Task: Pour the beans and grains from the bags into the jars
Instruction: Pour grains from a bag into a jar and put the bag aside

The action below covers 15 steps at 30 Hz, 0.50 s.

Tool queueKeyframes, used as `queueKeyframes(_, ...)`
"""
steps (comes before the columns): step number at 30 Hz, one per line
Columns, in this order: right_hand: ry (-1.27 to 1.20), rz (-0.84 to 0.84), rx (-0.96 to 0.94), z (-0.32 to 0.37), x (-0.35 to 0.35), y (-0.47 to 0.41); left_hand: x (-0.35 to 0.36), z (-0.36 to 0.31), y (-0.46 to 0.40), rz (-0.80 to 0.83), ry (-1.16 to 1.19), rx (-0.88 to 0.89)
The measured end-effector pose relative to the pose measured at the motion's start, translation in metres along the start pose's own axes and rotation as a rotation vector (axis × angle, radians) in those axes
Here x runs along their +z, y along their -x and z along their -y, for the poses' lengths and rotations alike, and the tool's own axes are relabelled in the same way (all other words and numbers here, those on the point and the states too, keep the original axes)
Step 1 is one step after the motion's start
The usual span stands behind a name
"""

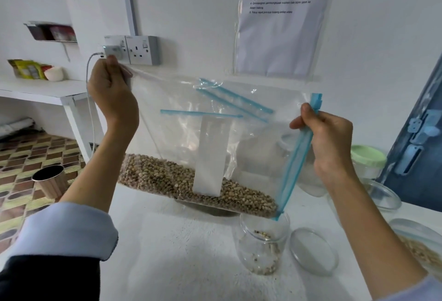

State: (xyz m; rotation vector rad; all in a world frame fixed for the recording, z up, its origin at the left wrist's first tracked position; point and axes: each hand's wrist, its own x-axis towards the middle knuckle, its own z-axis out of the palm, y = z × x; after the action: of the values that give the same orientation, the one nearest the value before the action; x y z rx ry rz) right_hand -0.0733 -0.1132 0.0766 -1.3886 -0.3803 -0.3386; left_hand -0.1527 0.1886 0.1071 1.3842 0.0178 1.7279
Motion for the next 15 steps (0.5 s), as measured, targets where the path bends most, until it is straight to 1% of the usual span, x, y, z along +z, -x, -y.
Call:
queueKeyframes(2,0.034,0.034,0.015,0.002,0.003,0.001,-0.001,0.001,0.0,-0.002,-0.02,-0.002)
queueKeyframes(4,0.036,0.018,0.014,0.002,0.003,0.0,-0.001,0.002,-0.001,-0.018,-0.009,-0.005)
queueKeyframes(7,0.041,0.047,0.02,0.003,0.006,0.0,-0.005,0.005,-0.006,-0.05,-0.012,0.003)
queueKeyframes(10,0.014,0.003,-0.008,0.001,0.009,0.0,-0.009,0.007,-0.009,-0.058,0.002,0.012)
queueKeyframes(13,0.031,0.055,-0.006,-0.001,0.014,0.002,-0.009,0.007,-0.011,-0.068,-0.02,0.01)
queueKeyframes(15,0.002,0.014,-0.019,-0.002,0.014,0.002,-0.01,0.007,-0.012,-0.084,-0.003,0.009)
